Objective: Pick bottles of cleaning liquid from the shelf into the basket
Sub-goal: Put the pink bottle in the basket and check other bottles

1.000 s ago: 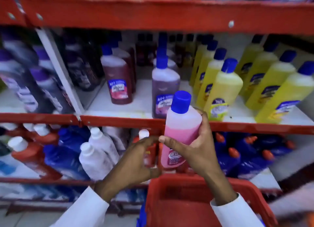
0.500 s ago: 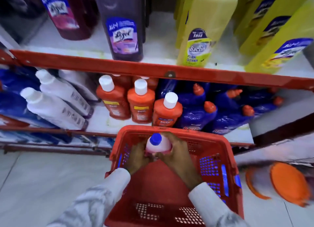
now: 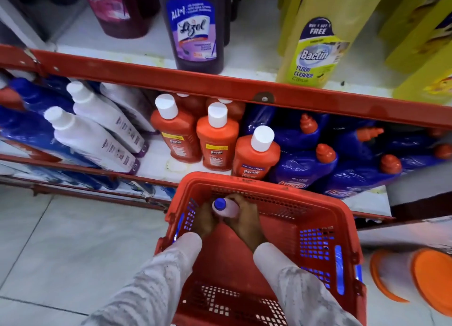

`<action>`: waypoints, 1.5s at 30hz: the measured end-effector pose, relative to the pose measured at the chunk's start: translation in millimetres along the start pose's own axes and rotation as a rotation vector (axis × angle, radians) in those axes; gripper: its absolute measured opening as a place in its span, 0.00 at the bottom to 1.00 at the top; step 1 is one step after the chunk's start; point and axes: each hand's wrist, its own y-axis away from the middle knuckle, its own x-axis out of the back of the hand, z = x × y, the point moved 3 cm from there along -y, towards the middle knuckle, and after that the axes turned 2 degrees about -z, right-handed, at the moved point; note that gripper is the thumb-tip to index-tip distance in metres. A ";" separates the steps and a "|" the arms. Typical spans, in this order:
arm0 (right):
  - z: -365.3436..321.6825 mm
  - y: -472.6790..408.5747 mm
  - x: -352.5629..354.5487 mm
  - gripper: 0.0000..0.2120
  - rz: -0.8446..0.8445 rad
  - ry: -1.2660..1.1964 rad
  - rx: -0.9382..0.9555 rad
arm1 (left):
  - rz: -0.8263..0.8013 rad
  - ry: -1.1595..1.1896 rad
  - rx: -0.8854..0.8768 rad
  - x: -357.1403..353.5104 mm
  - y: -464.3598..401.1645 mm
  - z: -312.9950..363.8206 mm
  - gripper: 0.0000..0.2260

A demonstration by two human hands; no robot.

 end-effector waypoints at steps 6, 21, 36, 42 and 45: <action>-45.3 3.6 33.1 0.21 -0.032 0.241 0.087 | 0.018 -0.208 -0.242 56.3 38.7 38.9 0.20; -325.0 -6.9 121.2 0.32 0.854 0.004 0.592 | 0.723 -0.642 -0.648 266.1 38.6 181.5 0.28; -371.5 -74.6 114.9 0.44 0.858 -0.403 0.417 | 0.631 -0.709 -0.700 284.8 -1.4 162.7 0.17; -385.8 -47.1 150.2 0.39 0.519 -0.825 0.721 | 0.637 -0.692 -0.726 284.7 -7.1 157.5 0.17; -394.4 -35.0 157.8 0.40 -0.022 -1.134 0.789 | 0.657 -0.680 -0.732 283.2 -7.4 157.5 0.17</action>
